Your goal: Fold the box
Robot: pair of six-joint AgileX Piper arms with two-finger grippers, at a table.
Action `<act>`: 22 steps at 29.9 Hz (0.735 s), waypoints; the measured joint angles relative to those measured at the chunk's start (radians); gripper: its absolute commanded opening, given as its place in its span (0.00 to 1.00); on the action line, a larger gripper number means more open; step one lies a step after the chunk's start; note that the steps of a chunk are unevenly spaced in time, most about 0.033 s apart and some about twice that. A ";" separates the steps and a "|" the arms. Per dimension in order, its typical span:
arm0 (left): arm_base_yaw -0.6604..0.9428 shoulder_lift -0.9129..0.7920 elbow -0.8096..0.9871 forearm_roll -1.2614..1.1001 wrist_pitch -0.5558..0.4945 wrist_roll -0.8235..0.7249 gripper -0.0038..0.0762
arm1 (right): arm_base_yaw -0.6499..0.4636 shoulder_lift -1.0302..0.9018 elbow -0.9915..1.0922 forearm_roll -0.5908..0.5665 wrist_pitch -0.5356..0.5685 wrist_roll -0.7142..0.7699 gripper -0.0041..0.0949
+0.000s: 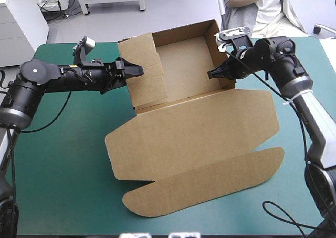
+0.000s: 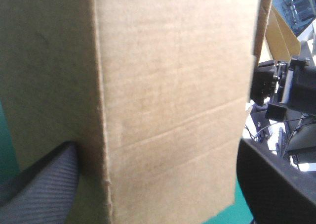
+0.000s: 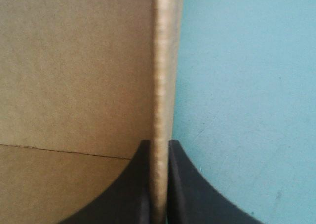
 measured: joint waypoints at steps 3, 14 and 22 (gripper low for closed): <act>0.000 0.000 0.000 0.064 0.022 0.000 0.82 | 0.000 0.000 0.000 0.000 0.005 -0.001 0.03; 0.000 0.068 0.000 0.202 0.059 -0.005 0.82 | 0.000 0.005 0.000 -0.001 0.007 -0.005 0.03; -0.025 0.116 0.000 0.220 0.072 -0.061 0.68 | 0.001 0.007 0.000 -0.012 0.008 -0.009 0.03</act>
